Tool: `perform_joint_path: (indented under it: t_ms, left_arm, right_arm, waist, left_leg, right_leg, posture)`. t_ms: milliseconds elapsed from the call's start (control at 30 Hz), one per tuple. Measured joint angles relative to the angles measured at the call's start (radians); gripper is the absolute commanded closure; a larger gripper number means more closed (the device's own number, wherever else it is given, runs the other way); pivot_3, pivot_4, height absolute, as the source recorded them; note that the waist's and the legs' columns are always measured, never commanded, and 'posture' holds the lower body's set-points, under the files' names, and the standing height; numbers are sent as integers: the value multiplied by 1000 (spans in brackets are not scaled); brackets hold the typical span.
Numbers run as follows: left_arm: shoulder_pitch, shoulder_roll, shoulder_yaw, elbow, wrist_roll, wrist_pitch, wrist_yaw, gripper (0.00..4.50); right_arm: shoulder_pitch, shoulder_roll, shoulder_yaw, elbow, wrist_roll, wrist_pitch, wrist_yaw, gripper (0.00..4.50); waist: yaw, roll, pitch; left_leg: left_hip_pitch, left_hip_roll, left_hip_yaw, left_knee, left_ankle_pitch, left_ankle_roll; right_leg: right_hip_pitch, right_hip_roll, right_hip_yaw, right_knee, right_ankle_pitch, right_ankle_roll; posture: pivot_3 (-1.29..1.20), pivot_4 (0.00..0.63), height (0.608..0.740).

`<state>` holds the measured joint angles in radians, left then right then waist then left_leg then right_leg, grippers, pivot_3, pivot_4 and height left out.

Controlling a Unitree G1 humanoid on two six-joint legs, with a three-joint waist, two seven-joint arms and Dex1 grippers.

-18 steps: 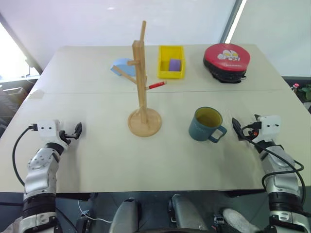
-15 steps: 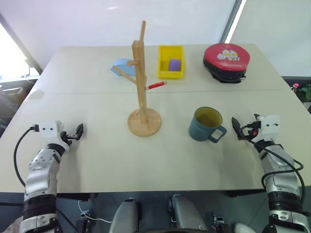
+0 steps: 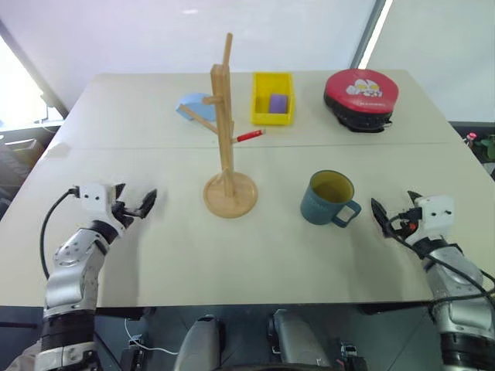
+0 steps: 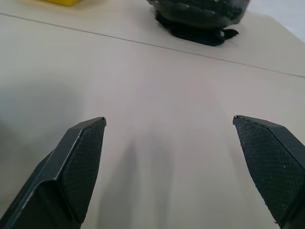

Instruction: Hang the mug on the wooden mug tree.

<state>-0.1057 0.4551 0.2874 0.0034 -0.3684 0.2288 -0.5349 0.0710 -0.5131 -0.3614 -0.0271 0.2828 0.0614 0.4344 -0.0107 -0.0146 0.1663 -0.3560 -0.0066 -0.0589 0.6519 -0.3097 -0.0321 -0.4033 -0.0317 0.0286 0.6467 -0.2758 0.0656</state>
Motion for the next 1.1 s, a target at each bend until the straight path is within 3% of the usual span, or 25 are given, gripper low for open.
perform_joint_path:
  t_ms: [200, 400, 600, 1100]
  left_arm:
    - [35, 24, -160, -131, -50, 25, -217, 0]
    - [33, 37, -319, -257, -58, 49, -347, 0]
    - [29, 36, -399, -323, -55, 48, -381, 0]
    - [-31, 28, -428, -373, -57, 66, -372, 0]
  right_arm:
    - [167, -17, -17, -180, 49, 48, 72, 68]
    - [264, 26, 62, -277, 43, 66, 96, 68]
    - [200, 95, 122, -279, -9, 49, 30, 68]
    - [61, 186, 117, -115, -52, 17, -105, 68]
  waist:
    - [0, 0, 0]
    - [-4, 0, 0]
    - [-1, 1, 0]
    - [-2, 1, -1]
  left_leg:
    - [0, 0, -1, 0, 0, 0]
    - [1, 1, 0, 0, 0, 0]
    - [1, 1, 0, 1, 0, 0]
    - [1, 1, 0, 2, 0, 0]
  right_leg:
    - [1, 1, 0, 0, 0, 0]
    - [1, 2, 1, 0, 0, -1]
    - [1, 3, 1, 0, -1, -1]
    - [1, 4, 1, 0, 0, 0]
  posture:
    - [0, 150, 740]
    - [0, 150, 740]
    - [0, 150, 740]
    - [0, 150, 740]
